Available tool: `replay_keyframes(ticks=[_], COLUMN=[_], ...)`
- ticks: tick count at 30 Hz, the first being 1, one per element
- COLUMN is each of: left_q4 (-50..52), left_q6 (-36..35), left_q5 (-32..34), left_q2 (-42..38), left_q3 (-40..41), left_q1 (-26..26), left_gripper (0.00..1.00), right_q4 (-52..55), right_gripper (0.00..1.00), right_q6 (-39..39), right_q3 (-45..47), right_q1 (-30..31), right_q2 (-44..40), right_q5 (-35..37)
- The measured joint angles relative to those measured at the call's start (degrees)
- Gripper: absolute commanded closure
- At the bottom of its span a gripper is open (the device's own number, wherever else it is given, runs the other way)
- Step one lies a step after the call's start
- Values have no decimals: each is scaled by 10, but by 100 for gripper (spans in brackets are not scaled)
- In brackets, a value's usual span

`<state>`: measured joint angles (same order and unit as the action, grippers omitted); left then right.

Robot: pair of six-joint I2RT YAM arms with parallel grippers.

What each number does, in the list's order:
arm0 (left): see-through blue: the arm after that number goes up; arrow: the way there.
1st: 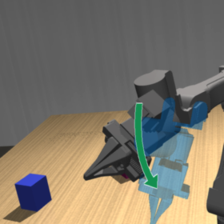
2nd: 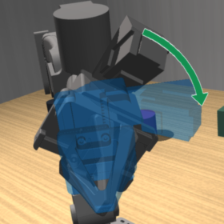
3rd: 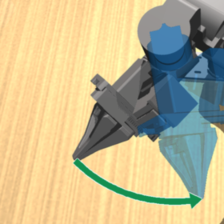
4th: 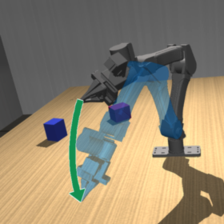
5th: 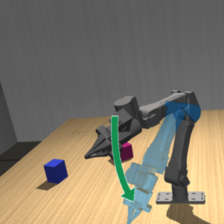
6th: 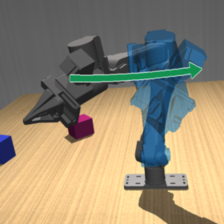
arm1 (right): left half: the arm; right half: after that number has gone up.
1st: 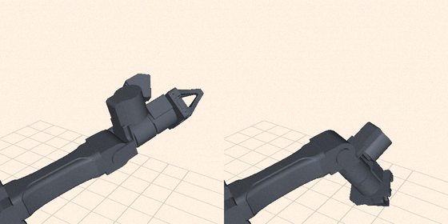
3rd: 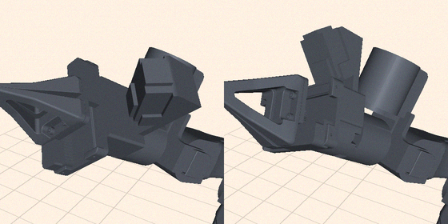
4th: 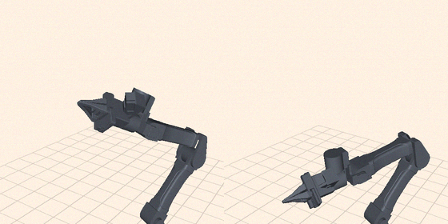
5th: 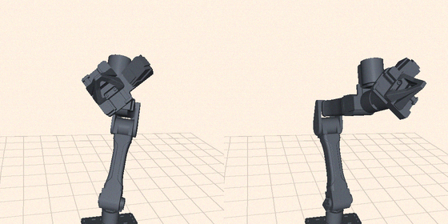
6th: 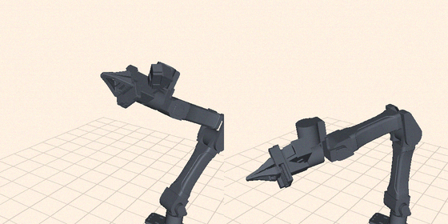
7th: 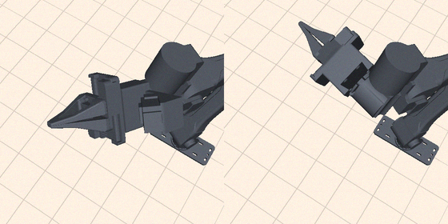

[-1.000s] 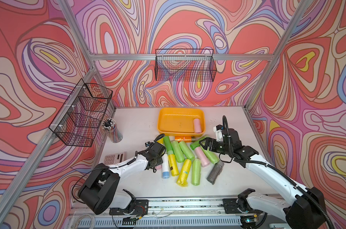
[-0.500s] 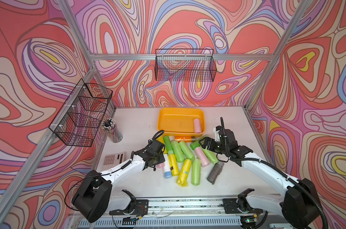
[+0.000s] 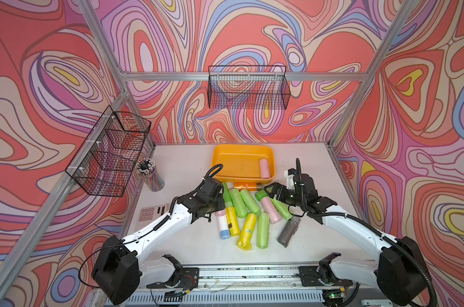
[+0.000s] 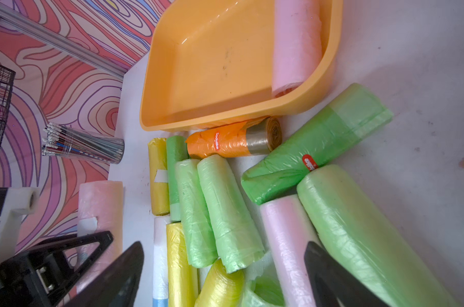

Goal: Put the roll of trash bags into the storage box
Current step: Pick up the roll of trash bags from the center of the board, then place the roll of trash bags in the storage box.

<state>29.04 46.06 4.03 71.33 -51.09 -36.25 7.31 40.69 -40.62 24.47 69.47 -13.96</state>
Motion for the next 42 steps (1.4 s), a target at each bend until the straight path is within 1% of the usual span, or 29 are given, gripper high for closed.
replay_keyframes(ticks=[6,12,16,20,27,31,35,39,42], left_q4=[23,47,56,56,54,53,48,50,51], left_q6=[1,3,0,-9,-42,-64,-83,-101,-110], left_q5=[20,42,51,54,53,50,49,49,48], left_q2=[-11,-14,-5,31,162,249,338,438,495], left_q3=[-13,-28,-61,-120,-266,-351,-437,-540,-602], left_q1=[-16,-17,-19,-20,-24,-24,-24,-24,-24], left_gripper=[100,100,100,100,100,100,100,100,100], right_q4=[0,7,9,13,34,65,104,118,120], right_gripper=[4,4,4,4,4,4,4,4,4], right_q6=[-1,-10,-12,-12,-24,-42,-58,-65,-63], right_q3=[21,21,24,26,28,26,14,4,4], right_q1=[0,0,0,0,0,0,0,0,0], right_q2=[-14,-29,-45,-57,-68,-71,-72,-69,-68], right_q5=[-6,-9,-11,-11,-7,15,51,59,58])
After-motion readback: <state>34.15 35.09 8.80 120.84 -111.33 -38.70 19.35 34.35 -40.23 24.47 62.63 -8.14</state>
